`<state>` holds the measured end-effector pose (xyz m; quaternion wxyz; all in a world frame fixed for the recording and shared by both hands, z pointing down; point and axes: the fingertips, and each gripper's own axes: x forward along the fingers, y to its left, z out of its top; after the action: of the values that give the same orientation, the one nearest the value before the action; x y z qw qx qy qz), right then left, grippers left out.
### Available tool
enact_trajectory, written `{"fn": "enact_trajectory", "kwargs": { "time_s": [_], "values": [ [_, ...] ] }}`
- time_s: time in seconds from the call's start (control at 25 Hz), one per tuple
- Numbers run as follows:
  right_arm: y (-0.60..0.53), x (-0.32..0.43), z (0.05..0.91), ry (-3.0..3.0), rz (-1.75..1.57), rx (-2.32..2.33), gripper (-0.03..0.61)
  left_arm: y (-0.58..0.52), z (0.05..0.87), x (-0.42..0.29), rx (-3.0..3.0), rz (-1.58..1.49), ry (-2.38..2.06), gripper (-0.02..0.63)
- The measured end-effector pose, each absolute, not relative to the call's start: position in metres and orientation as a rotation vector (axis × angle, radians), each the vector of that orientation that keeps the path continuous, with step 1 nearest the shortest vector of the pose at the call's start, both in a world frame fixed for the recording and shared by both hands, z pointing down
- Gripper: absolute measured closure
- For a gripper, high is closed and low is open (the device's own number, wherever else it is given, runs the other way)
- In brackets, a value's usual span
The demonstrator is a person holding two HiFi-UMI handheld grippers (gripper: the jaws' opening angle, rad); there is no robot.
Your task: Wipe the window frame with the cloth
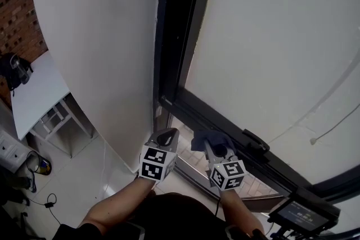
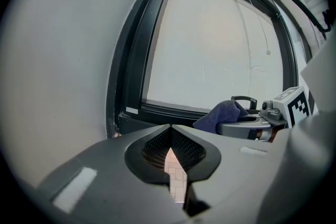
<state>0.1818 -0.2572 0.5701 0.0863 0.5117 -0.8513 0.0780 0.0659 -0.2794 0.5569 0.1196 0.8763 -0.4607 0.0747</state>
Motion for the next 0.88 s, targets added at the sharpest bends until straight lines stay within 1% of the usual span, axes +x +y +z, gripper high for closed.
{"fn": "enact_trajectory", "kwargs": {
  "time_s": [0.88],
  "values": [
    [-0.318,0.096,0.576,-2.532,0.18,1.468,0.511,-0.317,0.559,-0.011,2.551,0.215,-1.369,0.62]
  ]
}}
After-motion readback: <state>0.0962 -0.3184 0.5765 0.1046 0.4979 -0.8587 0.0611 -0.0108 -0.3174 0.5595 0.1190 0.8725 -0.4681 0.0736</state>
